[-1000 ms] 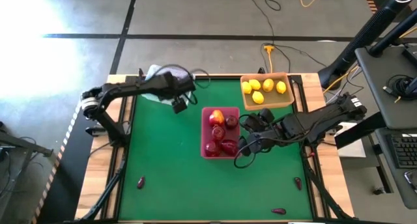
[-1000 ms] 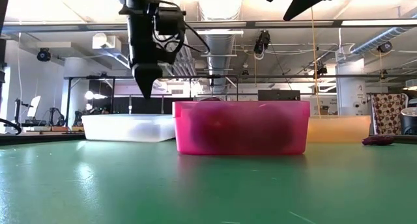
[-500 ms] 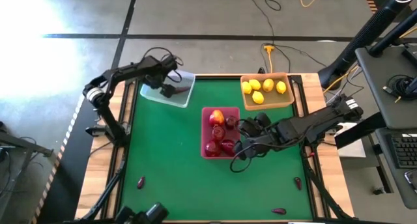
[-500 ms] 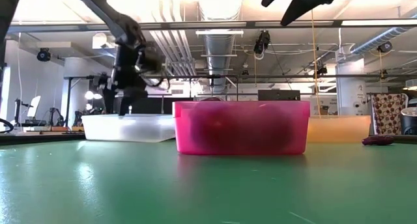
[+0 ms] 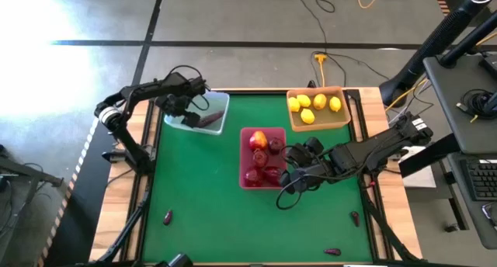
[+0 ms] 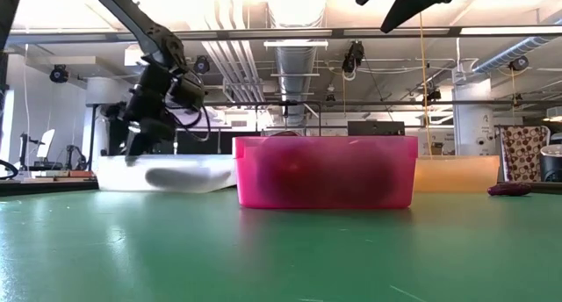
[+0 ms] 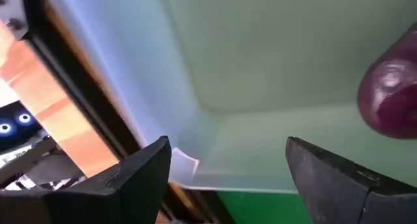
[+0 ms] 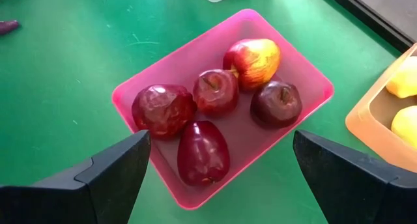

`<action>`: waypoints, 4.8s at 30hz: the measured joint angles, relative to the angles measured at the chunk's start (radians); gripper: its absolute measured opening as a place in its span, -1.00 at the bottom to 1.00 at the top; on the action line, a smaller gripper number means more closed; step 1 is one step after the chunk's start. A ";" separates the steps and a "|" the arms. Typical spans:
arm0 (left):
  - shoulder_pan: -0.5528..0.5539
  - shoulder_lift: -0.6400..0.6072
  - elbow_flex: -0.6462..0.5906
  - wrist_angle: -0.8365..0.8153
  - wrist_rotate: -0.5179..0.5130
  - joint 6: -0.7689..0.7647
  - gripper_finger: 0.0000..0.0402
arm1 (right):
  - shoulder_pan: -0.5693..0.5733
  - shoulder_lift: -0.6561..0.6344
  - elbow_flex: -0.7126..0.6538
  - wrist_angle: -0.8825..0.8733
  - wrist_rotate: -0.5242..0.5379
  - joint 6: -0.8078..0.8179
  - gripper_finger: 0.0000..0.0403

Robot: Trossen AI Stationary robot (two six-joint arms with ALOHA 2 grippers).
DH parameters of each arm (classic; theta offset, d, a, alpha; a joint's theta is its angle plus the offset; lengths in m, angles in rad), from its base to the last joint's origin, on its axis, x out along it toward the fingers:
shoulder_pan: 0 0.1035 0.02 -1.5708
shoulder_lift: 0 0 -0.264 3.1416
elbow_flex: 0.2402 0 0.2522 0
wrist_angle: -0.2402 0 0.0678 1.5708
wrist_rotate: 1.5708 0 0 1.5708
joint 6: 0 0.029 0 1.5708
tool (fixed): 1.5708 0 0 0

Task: Sort produce into baskets
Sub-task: Adjust the white bin, then put the eggplant into the white bin

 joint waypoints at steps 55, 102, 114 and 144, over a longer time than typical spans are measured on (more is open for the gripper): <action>-1.568 -0.067 -0.295 0.369 0.657 -1.288 0.38 | -0.233 0.086 0.000 0.296 -0.263 -0.462 0.83; -0.092 -0.308 -0.263 0.621 0.200 0.003 -0.82 | 0.017 -0.008 -0.109 0.018 -0.176 0.103 0.83; -0.098 -0.011 -0.106 0.554 0.171 0.220 -0.76 | 0.013 -0.008 -0.119 0.018 -0.195 0.253 0.83; -0.144 -0.070 0.047 0.326 0.311 0.121 -0.07 | -0.428 -0.075 -0.500 -0.302 -0.441 -0.271 0.83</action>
